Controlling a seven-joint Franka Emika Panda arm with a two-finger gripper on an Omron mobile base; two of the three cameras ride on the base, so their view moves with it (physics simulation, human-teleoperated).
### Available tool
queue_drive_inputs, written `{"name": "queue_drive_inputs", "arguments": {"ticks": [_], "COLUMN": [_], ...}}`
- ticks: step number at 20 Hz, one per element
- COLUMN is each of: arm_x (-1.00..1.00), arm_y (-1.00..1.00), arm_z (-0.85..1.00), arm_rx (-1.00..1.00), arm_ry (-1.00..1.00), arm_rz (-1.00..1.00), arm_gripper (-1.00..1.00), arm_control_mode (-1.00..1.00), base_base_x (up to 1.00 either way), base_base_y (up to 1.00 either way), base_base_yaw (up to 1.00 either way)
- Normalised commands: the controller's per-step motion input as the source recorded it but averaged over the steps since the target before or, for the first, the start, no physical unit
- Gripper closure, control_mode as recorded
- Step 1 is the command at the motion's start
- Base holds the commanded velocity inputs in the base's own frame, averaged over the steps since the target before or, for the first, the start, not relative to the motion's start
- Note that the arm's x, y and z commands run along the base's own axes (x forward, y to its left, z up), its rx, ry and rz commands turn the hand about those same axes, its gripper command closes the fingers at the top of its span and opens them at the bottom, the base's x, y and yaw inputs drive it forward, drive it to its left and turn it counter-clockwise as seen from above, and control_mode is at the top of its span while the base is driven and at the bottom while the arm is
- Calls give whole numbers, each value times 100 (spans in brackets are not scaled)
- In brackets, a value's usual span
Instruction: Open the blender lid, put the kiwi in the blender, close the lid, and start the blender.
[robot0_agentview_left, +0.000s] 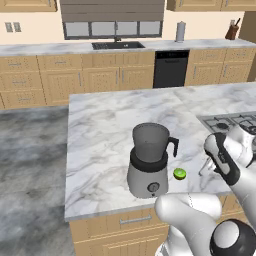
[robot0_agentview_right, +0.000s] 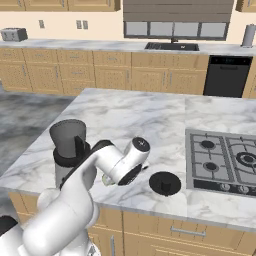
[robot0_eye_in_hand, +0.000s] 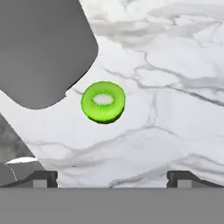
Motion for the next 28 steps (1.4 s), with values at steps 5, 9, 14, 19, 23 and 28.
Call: {"name": "queue_drive_inputs", "arguments": {"ticks": [5, 9, 14, 19, 23, 28], "arm_x": [35, 15, 1, 13, 3, 24], "arm_y": [18, 19, 36, 40, 4, 0], "arm_z": [-2, -18, -12, -8, -27, -20], "arm_rx": [3, 0, 0, 0, 0, 2], "arm_ry": [-14, -3, -4, -6, -7, -10], "arm_rz": [53, 35, 8, 5, 6, 3], "arm_gripper": [-100, -100, -100, -100, -100, -100], "arm_control_mode": [-100, -100, -100, -100, -100, -100], "base_base_x": [0, 0, 0, 0, 0, 0], "base_base_y": [0, 0, 0, 0, 0, 0], "base_base_yaw": [0, 0, 0, 0, 0, 0]}}
